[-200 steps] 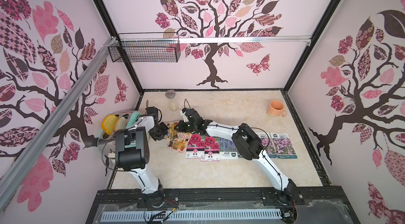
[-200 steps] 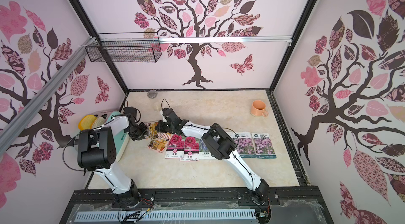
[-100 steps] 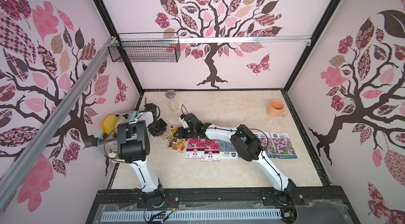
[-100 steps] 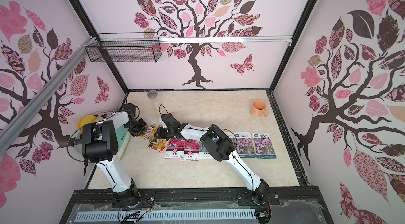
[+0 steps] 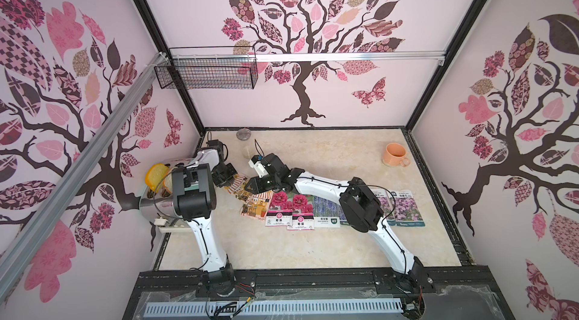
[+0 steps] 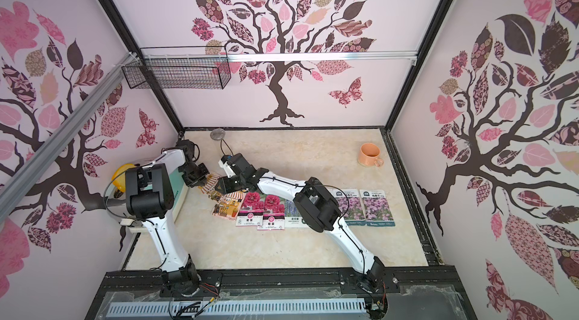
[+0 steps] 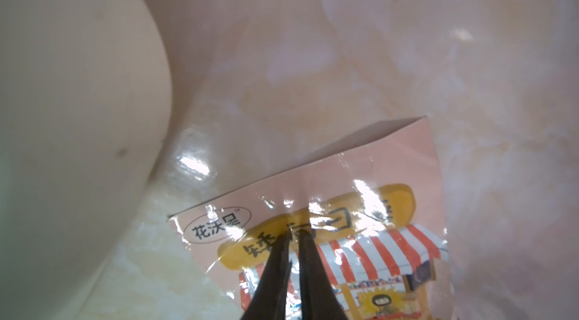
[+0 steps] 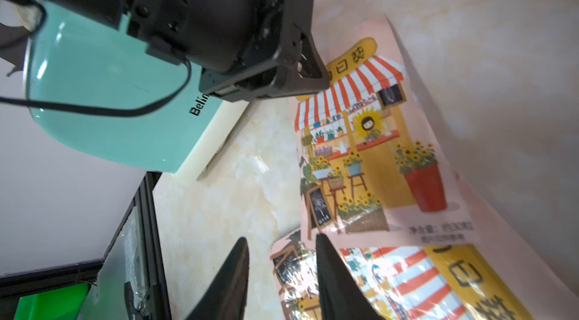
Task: Arrange the seed packets in a row
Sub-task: Place the seed packet at the center of the board, then adjust the seed packets at the center of the board.
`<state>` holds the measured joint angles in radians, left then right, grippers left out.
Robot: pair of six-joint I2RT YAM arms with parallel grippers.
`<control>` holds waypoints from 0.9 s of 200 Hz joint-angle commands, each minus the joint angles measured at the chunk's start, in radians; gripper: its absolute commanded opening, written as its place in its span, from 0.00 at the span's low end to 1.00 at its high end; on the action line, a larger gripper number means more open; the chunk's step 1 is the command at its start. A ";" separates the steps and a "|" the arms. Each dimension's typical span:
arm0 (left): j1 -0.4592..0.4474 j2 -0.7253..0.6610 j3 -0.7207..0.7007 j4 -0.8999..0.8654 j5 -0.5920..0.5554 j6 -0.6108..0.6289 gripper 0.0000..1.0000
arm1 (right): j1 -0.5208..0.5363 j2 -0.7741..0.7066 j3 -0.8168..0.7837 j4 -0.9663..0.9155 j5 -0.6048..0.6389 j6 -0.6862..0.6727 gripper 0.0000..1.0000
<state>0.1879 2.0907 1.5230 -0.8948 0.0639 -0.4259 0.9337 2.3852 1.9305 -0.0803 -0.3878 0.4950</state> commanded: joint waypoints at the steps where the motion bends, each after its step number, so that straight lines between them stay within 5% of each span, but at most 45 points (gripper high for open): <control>1: 0.011 0.094 0.037 -0.070 -0.080 0.065 0.12 | -0.012 -0.065 -0.031 -0.056 0.039 -0.063 0.39; 36: 0.018 0.156 0.122 -0.125 -0.036 0.129 0.09 | -0.076 -0.019 0.038 -0.114 0.015 -0.104 0.38; 103: 0.022 0.257 0.273 -0.263 -0.028 0.223 0.08 | -0.179 0.275 0.436 -0.311 -0.110 -0.122 0.35; 180: 0.030 0.287 0.314 -0.310 -0.034 0.282 0.08 | -0.146 0.392 0.532 -0.289 -0.193 -0.059 0.33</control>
<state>0.2115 2.2940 1.8580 -1.1847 0.0578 -0.1768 0.7586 2.7361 2.3974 -0.3290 -0.5411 0.4206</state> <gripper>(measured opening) 0.080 0.332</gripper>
